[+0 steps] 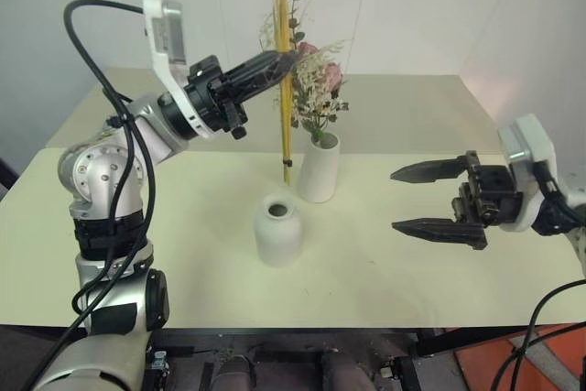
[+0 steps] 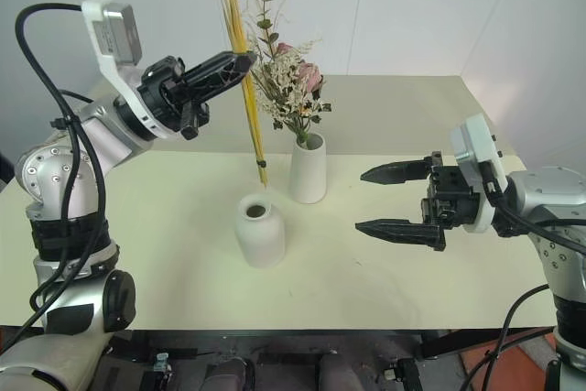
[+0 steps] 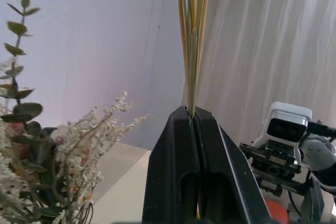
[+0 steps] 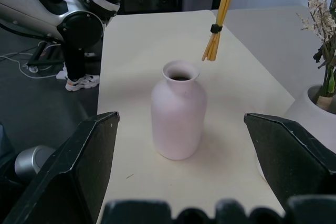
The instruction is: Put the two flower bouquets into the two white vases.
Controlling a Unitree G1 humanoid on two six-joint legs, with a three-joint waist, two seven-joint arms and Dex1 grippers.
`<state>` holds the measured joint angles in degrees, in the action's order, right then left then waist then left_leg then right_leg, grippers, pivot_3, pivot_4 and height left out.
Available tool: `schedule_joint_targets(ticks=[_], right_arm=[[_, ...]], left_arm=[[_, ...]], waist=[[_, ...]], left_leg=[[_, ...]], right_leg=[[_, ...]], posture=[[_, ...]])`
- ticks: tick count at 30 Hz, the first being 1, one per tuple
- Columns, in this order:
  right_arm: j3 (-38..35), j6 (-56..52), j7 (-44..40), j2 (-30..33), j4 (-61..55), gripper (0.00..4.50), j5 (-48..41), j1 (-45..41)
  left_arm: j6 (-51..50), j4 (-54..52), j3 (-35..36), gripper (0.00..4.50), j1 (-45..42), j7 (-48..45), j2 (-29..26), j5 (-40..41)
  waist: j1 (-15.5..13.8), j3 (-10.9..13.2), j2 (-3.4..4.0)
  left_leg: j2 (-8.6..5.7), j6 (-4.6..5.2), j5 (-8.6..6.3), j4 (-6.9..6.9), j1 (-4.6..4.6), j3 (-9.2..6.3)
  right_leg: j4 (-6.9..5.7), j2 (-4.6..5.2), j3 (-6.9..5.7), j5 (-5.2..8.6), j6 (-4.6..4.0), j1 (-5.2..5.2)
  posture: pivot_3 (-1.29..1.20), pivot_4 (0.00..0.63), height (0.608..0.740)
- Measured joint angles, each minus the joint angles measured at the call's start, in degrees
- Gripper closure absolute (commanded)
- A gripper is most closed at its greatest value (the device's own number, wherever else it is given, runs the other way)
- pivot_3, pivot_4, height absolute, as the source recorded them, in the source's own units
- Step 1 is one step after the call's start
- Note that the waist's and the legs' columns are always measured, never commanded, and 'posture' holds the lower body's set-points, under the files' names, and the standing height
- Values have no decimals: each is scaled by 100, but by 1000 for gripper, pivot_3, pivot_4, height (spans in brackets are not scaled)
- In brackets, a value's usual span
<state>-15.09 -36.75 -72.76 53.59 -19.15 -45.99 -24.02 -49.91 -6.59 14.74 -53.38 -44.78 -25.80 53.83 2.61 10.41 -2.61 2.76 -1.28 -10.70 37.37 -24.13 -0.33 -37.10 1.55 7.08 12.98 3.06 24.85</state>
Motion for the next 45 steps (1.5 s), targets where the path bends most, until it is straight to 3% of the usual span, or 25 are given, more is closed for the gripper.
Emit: schedule_joint_targets(ticks=[22, 45], right_arm=[[-20, 3, 75, 4, -114, 0, -21, 121], [-20, 7, 208, 51, -226, 0, -25, 245]], left_arm=[[-125, -160, -242, 4487, 396, -781, -415, 304], [629, -149, -783, 4487, 1297, -1153, -347, -416]], waist=[[-3, 0, 0], [-7, 0, 0]], left_leg=[[0, 0, 0, 0, 1, 0], [1, 0, 0, 0, 2, 0]], right_leg=[[1, 0, 0, 1, 2, 0], [2, -1, 0, 2, 1, -1]], posture=[[0, 150, 740], [0, 150, 740]])
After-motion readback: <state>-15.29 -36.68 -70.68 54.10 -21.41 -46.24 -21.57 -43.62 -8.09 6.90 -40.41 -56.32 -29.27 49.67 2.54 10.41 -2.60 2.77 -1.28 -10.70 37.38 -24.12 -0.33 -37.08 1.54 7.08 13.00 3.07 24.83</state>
